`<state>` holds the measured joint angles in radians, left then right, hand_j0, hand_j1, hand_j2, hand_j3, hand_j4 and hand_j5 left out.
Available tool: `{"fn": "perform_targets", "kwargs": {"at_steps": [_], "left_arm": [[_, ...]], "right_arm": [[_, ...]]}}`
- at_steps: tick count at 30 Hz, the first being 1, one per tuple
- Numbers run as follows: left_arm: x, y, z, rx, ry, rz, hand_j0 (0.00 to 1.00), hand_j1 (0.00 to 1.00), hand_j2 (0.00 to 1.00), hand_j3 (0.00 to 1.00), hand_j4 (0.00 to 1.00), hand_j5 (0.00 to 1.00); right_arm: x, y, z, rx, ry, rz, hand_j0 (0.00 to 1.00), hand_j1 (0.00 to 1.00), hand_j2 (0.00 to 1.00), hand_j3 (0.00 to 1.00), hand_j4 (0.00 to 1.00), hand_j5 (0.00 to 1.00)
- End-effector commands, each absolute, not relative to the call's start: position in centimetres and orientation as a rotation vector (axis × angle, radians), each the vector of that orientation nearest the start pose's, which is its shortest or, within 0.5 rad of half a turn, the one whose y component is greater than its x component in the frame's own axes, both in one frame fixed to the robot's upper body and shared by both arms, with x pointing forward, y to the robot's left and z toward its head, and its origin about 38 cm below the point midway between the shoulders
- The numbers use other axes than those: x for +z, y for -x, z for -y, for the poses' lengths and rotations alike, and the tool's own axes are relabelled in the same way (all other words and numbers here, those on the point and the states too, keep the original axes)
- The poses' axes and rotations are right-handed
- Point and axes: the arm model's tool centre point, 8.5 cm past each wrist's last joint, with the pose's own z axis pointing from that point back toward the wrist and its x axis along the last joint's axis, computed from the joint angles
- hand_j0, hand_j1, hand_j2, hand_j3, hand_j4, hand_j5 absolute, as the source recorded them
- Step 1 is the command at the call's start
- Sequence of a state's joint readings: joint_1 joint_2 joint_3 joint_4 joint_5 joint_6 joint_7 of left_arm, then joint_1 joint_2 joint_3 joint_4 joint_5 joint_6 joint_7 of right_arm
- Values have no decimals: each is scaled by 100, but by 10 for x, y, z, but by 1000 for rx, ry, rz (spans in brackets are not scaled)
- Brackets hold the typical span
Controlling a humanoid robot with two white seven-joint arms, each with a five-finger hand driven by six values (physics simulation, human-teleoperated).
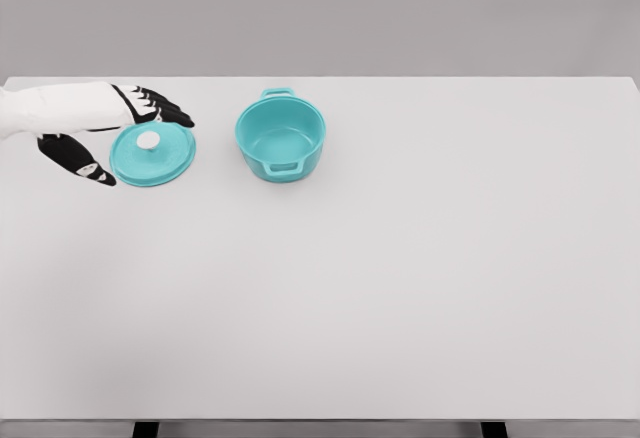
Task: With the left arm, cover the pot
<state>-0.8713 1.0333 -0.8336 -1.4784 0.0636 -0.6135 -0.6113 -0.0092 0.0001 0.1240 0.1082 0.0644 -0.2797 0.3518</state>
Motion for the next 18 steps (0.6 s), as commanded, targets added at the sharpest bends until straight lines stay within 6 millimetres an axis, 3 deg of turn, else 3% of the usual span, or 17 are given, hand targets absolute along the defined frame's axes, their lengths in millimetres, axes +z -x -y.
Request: {"fn": "perform_targets", "kwargs": {"at_steps": [1,4,7,9,11,13,18], "left_arm": [[293,-424,-331,-2008,-191,1492,100,100,100,100,100,100],[283,-441,-342,-1940,-203,1473,100,100,100,100,100,100],[260,-458,-320,-1932,-163,1475,100,100,100,100,100,100],[247,-469,-331,-1896,-189,1428,100,100,100,100,100,100],[246,-476,-326,-1895,-193,1428,100,100,100,100,100,100],[241,-490,-339,-1879,-247,1363,100,100,100,100,100,100],[231,-495,-342,-1900,-277,1304,100,100,100,100,100,100]], "right_arm": [[-254,8,241,223,-285,137,100,100,100,100,100,100],[-254,15,242,220,-285,123,100,100,100,100,100,100],[-254,14,241,219,-287,127,100,100,100,100,100,100],[-254,15,242,219,-287,124,100,100,100,100,100,100],[-254,14,242,219,-285,125,100,100,100,100,100,100],[-254,14,242,217,-285,126,100,100,100,100,100,100],[-254,14,242,218,-285,127,100,100,100,100,100,100]]}}
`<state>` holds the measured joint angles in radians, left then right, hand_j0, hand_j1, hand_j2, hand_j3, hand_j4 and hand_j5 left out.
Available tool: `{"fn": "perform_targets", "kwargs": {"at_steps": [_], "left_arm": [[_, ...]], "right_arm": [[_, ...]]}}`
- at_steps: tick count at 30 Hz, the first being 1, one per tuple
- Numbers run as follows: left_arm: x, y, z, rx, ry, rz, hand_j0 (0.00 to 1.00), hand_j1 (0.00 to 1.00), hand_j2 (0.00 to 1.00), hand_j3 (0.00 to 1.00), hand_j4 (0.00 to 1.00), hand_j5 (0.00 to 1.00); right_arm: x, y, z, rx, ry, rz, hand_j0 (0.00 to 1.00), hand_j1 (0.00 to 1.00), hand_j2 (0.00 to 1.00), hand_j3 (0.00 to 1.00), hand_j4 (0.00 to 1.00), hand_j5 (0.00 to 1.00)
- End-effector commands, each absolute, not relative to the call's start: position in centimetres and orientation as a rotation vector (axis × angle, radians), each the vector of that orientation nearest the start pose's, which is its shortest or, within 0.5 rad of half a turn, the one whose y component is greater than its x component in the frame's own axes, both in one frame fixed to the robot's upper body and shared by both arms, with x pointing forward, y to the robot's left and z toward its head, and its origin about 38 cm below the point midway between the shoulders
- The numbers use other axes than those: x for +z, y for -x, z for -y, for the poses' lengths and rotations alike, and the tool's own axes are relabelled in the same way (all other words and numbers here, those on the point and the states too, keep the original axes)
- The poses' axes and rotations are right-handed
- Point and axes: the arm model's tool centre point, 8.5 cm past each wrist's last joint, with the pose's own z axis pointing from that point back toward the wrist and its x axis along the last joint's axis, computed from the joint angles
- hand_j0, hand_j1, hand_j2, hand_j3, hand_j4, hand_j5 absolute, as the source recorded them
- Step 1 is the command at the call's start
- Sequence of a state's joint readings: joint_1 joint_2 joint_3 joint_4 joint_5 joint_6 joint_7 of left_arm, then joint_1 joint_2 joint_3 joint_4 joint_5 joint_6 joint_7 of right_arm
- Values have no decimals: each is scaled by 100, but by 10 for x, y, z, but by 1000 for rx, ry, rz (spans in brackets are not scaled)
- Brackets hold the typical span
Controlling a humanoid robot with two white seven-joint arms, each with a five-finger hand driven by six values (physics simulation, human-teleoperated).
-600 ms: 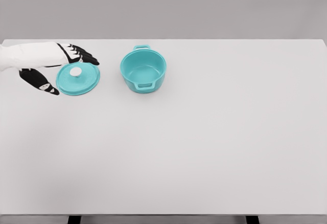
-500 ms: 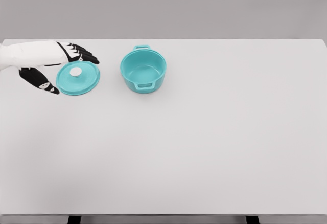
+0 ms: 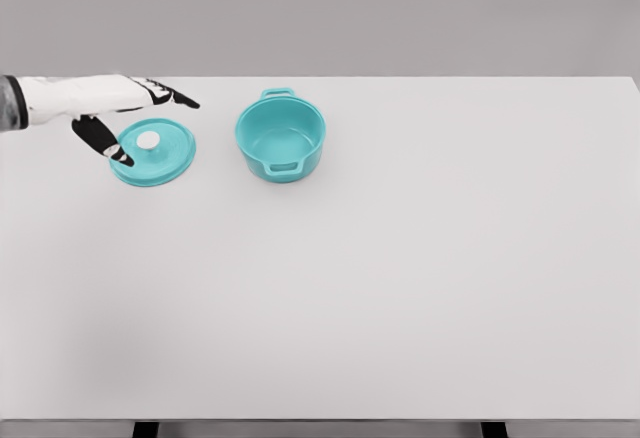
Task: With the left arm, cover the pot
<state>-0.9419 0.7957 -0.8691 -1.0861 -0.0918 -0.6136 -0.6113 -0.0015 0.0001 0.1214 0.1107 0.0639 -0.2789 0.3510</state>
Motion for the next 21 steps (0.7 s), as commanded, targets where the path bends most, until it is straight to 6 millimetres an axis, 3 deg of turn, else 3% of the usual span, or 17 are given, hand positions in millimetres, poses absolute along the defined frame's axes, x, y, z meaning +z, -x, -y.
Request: {"fn": "perform_targets", "kwargs": {"at_steps": [1,7,21], "left_arm": [[230,-495,-344,-1907,-286,1290,100,100,100,100,100,100],[228,-511,-354,-1885,-346,1228,100,100,100,100,100,100],[208,-531,-337,-1872,-343,1171,100,100,100,100,100,100]], "right_arm": [[-254,15,242,217,-285,124,100,100,100,100,100,100],[-254,14,242,217,-285,126,100,100,100,100,100,100],[-254,15,242,217,-285,124,100,100,100,100,100,100]]}}
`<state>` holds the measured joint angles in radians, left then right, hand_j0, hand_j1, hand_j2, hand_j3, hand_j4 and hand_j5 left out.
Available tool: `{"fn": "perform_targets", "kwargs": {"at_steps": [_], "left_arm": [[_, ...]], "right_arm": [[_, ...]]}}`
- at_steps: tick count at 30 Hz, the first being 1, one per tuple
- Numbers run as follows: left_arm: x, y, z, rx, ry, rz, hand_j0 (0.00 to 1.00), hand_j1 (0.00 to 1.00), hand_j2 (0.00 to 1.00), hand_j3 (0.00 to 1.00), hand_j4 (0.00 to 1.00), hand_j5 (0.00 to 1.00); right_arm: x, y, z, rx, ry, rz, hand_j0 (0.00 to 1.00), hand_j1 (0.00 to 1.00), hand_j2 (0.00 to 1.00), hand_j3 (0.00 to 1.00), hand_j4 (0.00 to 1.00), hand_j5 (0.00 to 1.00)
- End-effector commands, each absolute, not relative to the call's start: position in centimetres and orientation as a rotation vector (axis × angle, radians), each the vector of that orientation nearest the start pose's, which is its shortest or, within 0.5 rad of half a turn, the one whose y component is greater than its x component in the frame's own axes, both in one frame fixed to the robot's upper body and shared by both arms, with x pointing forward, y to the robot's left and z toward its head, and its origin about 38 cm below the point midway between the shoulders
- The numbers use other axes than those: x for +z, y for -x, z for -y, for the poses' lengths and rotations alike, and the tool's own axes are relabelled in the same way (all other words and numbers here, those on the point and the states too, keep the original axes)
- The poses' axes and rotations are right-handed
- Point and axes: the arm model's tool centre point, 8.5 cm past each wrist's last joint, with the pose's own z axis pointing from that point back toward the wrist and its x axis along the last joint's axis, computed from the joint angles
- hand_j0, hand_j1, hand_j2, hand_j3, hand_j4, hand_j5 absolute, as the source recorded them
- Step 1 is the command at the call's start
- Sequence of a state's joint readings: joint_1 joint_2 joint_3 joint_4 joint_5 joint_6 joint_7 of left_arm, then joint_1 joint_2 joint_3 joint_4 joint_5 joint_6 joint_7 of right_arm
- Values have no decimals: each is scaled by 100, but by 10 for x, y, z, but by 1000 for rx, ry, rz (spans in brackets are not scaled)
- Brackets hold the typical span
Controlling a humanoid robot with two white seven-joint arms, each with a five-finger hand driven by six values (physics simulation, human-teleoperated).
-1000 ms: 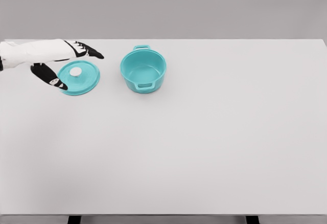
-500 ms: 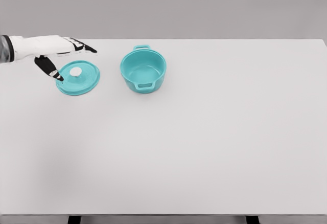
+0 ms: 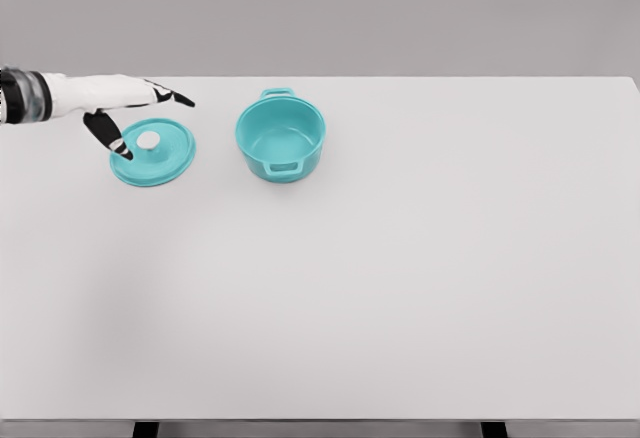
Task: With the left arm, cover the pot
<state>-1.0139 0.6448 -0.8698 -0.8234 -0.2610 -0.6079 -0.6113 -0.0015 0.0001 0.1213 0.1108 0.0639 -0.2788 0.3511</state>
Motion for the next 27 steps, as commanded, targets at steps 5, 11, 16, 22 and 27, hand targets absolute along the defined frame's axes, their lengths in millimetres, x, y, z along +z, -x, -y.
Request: {"fn": "perform_targets", "kwargs": {"at_steps": [5,11,16,22,27], "left_arm": [[215,-535,-337,-1861,-361,1168,100,100,100,100,100,100],[206,-538,-340,-1857,-369,1125,100,100,100,100,100,100],[203,-539,-335,-1864,-363,1123,100,100,100,100,100,100],[197,-542,-337,-1844,-359,1104,100,100,100,100,100,100],[192,-543,-337,-1842,-359,1086,100,100,100,100,100,100]], "right_arm": [[-254,14,242,217,-285,126,100,100,100,100,100,100],[-254,14,242,217,-285,126,100,100,100,100,100,100],[-254,14,242,217,-285,126,100,100,100,100,100,100],[-254,14,242,217,-285,126,100,100,100,100,100,100],[-254,14,242,217,-285,126,100,100,100,100,100,100]]}}
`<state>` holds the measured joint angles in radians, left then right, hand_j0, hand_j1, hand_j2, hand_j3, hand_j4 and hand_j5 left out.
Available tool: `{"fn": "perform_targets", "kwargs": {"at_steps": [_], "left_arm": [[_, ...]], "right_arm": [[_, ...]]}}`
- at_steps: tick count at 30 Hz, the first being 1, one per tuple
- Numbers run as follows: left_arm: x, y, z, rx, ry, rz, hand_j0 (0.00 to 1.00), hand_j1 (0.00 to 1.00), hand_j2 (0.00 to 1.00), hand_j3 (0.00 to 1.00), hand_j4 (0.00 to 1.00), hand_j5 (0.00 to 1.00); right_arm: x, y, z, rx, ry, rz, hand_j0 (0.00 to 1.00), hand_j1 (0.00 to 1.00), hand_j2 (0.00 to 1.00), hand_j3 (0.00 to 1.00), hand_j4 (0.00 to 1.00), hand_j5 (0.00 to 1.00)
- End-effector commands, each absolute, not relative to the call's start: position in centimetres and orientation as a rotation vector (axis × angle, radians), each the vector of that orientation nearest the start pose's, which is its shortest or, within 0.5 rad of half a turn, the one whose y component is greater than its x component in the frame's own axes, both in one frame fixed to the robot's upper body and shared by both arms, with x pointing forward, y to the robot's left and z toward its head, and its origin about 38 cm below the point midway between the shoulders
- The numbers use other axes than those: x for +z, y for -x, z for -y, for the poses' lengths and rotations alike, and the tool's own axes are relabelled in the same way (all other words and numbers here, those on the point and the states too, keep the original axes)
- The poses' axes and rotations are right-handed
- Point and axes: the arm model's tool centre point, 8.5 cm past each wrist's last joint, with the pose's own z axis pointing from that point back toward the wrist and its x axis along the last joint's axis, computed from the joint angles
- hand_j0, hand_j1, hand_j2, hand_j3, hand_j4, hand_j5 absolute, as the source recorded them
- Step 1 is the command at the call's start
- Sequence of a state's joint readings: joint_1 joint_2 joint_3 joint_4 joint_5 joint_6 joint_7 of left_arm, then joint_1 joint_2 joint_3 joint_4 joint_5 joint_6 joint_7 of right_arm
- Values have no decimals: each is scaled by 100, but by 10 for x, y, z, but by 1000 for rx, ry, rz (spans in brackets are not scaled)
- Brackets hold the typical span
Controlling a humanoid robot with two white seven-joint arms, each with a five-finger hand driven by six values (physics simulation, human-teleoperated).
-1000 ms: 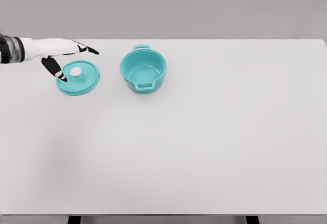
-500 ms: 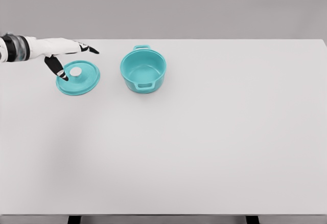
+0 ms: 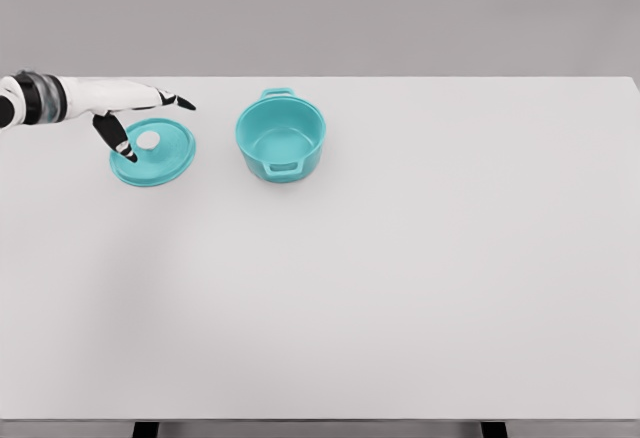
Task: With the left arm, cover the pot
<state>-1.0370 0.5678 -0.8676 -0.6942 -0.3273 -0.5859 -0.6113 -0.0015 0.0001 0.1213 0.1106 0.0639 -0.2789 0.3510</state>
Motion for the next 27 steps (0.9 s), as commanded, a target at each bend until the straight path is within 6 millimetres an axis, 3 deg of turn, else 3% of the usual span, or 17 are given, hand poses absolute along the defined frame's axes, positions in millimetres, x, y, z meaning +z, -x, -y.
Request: {"fn": "perform_targets", "kwargs": {"at_steps": [1,27], "left_arm": [[192,-543,-337,-1843,-360,1085,100,100,100,100,100,100],[189,-546,-336,-1833,-364,1066,100,100,100,100,100,100]], "right_arm": [[-254,14,242,217,-285,126,100,100,100,100,100,100],[-254,14,242,217,-285,126,100,100,100,100,100,100]]}}
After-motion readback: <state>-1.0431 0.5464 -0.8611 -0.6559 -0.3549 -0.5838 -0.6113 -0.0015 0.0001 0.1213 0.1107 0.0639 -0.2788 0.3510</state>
